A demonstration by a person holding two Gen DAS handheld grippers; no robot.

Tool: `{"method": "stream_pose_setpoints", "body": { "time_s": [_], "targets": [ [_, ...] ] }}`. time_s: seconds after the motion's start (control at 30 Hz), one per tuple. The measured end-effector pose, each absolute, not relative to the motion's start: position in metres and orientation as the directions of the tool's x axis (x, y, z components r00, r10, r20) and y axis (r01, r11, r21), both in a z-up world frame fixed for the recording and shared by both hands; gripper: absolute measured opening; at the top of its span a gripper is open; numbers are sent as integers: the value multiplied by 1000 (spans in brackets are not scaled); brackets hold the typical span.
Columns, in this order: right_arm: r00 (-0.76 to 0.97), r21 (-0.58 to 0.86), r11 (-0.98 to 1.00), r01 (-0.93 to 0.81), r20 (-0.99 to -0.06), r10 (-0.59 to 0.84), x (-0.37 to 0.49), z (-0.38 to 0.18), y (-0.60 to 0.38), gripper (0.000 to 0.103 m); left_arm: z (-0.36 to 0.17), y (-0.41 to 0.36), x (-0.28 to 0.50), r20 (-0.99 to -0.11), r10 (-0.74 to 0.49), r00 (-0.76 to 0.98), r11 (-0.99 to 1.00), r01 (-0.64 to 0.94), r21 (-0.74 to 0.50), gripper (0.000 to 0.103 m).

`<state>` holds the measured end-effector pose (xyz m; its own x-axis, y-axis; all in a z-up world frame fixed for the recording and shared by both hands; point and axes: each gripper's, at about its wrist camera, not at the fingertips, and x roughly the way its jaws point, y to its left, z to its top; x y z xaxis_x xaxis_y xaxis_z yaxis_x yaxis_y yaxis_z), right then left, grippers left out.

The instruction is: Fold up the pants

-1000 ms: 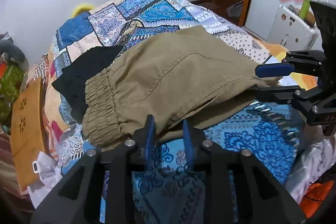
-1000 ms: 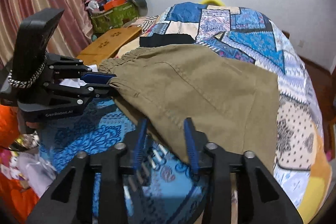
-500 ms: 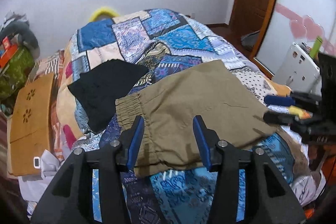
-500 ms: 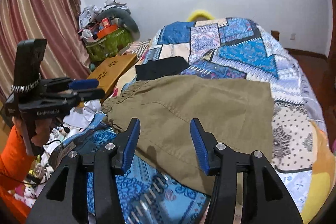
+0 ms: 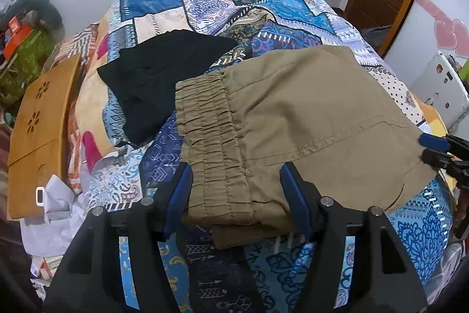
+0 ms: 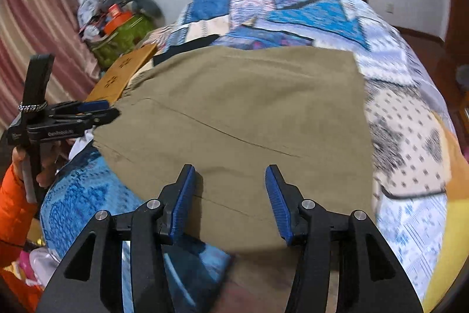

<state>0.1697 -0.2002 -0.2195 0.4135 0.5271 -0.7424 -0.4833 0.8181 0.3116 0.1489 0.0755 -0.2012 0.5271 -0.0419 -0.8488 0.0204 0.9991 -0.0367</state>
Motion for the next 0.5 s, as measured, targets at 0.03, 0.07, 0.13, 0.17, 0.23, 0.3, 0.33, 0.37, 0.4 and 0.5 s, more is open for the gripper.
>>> {"method": "stream_pose_setpoints", "body": {
  "time_s": [0.03, 0.07, 0.13, 0.17, 0.23, 0.3, 0.33, 0.37, 0.4, 0.5],
  "targets": [
    [429, 294, 834, -466, -750, 504, 167, -219, -206, 45, -201, 76, 148, -848, -40, 528, 999, 21, -35, 65],
    [443, 277, 847, -453, -755, 483, 164, -220, -213, 45, -200, 76, 146, -847, -35, 531, 999, 20, -29, 65],
    [450, 277, 860, -428, -760, 469, 158, -222, -227, 44, -200, 76, 145, -845, -30, 533, 1000, 19, -23, 65],
    [448, 290, 864, -411, -761, 469, 157, -223, -235, 44, -200, 75, 143, -846, -28, 533, 1000, 19, -21, 65],
    [432, 345, 853, -392, -750, 502, 156, -226, -245, 45, -201, 75, 142, -847, -22, 531, 1000, 18, -15, 65],
    [437, 360, 859, -365, -748, 500, 154, -229, -253, 45, -201, 74, 141, -851, -13, 526, 1000, 13, -7, 65],
    [441, 350, 866, -358, -754, 487, 153, -229, -254, 45, -200, 73, 141, -852, -11, 523, 1000, 11, -6, 65],
    [439, 343, 872, -350, -762, 476, 152, -231, -257, 46, -199, 73, 141, -855, -9, 519, 1000, 10, -4, 65],
    [432, 355, 869, -345, -762, 482, 152, -231, -259, 47, -199, 73, 141, -857, -8, 515, 1000, 9, -4, 65],
    [405, 387, 863, -324, -768, 497, 157, -228, -266, 47, -191, 75, 144, -865, -10, 502, 1000, 1, -11, 64]
  ]
}}
